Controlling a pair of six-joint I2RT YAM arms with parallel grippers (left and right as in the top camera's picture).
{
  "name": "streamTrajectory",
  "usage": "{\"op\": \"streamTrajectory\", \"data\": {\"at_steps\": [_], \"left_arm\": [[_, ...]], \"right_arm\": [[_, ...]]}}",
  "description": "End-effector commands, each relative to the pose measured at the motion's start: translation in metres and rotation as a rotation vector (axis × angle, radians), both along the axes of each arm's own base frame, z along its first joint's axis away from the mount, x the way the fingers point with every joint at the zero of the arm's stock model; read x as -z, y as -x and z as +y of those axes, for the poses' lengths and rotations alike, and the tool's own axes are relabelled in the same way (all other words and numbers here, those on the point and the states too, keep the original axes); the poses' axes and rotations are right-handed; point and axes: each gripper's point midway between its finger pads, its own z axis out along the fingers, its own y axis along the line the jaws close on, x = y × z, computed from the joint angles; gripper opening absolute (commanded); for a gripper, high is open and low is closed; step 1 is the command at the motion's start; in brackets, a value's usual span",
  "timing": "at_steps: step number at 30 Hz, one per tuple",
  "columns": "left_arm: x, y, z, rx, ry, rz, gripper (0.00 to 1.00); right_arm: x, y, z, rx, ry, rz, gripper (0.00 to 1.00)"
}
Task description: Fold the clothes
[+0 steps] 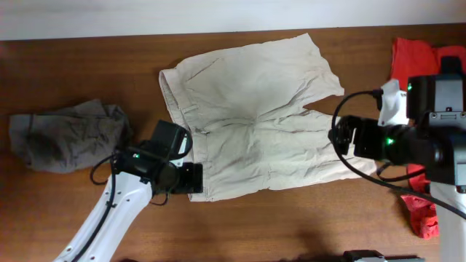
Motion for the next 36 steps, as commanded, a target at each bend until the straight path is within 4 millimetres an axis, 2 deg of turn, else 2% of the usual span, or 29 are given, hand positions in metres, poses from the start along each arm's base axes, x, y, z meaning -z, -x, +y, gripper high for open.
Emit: {"op": "streamTrajectory", "data": {"at_steps": [1, 2, 4, 6, 8, 10, 13, 17, 20, 24, 31, 35, 36], "left_arm": [[0.014, 0.015, 0.0, -0.031, 0.016, 0.058, 0.93], [0.018, 0.019, -0.002, -0.028, 0.03, 0.074, 0.94], [0.025, 0.029, -0.002, -0.026, 0.04, 0.112, 0.98], [0.034, 0.038, 0.001, -0.028, 0.029, 0.141, 0.99], [0.041, 0.044, 0.004, -0.033, 0.021, 0.159, 0.99], [0.045, 0.042, 0.003, -0.052, 0.027, 0.152, 0.99], [0.046, 0.029, -0.002, -0.085, 0.052, 0.104, 0.99], [0.052, 0.019, -0.005, -0.126, 0.059, 0.093, 0.99], [0.067, 0.02, -0.005, -0.16, 0.043, 0.149, 0.99], [0.088, 0.024, -0.006, -0.184, 0.041, 0.252, 0.99], [0.104, 0.026, 0.004, -0.277, 0.09, 0.383, 0.99], [0.106, 0.026, -0.001, -0.303, 0.149, 0.421, 0.84], [0.105, 0.025, -0.003, -0.302, 0.16, 0.419, 0.82]], "right_arm": [[0.014, 0.01, -0.004, 0.003, 0.034, 0.045, 1.0], [0.02, 0.013, -0.004, 0.007, 0.034, 0.059, 1.0], [0.04, 0.021, -0.016, 0.138, 0.06, 0.133, 0.99], [0.066, 0.032, -0.024, 0.247, 0.071, 0.224, 0.99], [0.095, 0.039, -0.022, 0.275, 0.058, 0.302, 0.99], [0.121, 0.042, -0.013, 0.277, 0.008, 0.354, 0.99], [0.141, 0.035, -0.004, 0.271, -0.051, 0.351, 0.99], [0.155, 0.028, -0.005, 0.32, -0.062, 0.338, 0.99], [0.161, 0.029, -0.007, 0.355, -0.063, 0.358, 0.99], [0.164, 0.029, -0.007, 0.366, -0.064, 0.371, 0.99], [0.165, 0.028, -0.007, 0.38, -0.07, 0.371, 0.99], [0.165, 0.028, -0.007, 0.38, -0.067, 0.371, 0.99], [0.165, 0.028, -0.008, 0.382, -0.062, 0.37, 0.99]]}}
